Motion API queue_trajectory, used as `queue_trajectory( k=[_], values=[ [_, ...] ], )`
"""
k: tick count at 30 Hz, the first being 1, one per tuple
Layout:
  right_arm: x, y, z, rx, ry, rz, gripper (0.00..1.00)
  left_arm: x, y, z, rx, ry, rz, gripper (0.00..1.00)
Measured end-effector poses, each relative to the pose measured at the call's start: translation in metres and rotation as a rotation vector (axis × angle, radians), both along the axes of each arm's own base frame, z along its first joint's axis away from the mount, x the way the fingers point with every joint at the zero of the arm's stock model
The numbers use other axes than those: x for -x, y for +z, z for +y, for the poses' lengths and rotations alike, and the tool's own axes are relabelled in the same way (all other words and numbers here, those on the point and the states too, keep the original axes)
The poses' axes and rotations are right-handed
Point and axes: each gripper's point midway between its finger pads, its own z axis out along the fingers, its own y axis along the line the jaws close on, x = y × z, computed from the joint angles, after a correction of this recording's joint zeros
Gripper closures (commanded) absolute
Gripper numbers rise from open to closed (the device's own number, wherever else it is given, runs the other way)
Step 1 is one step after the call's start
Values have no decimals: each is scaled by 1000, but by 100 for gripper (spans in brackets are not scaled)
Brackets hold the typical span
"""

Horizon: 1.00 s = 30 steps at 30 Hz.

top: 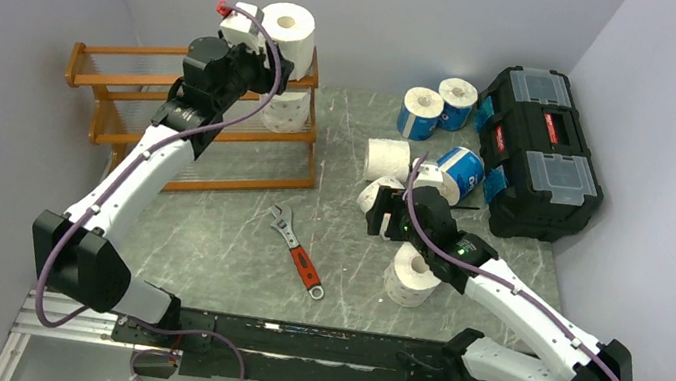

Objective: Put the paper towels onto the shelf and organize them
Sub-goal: Place the paper towel on the shelf.

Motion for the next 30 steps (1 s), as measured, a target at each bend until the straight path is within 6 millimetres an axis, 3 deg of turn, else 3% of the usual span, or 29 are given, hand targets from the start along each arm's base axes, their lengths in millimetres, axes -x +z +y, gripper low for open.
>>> queue_trajectory(
  k=[22,26,30],
  values=[
    [0,-1,0,3,-1,3,20,-10,-3,-5,2,-17,11,27],
    [0,-2,0,4,-1,5,20,-5,1,-3,4,-14,3,23],
    [0,-3,0,8,-1,9,20,14,16,5,20,-4,-33,20]
  ],
)
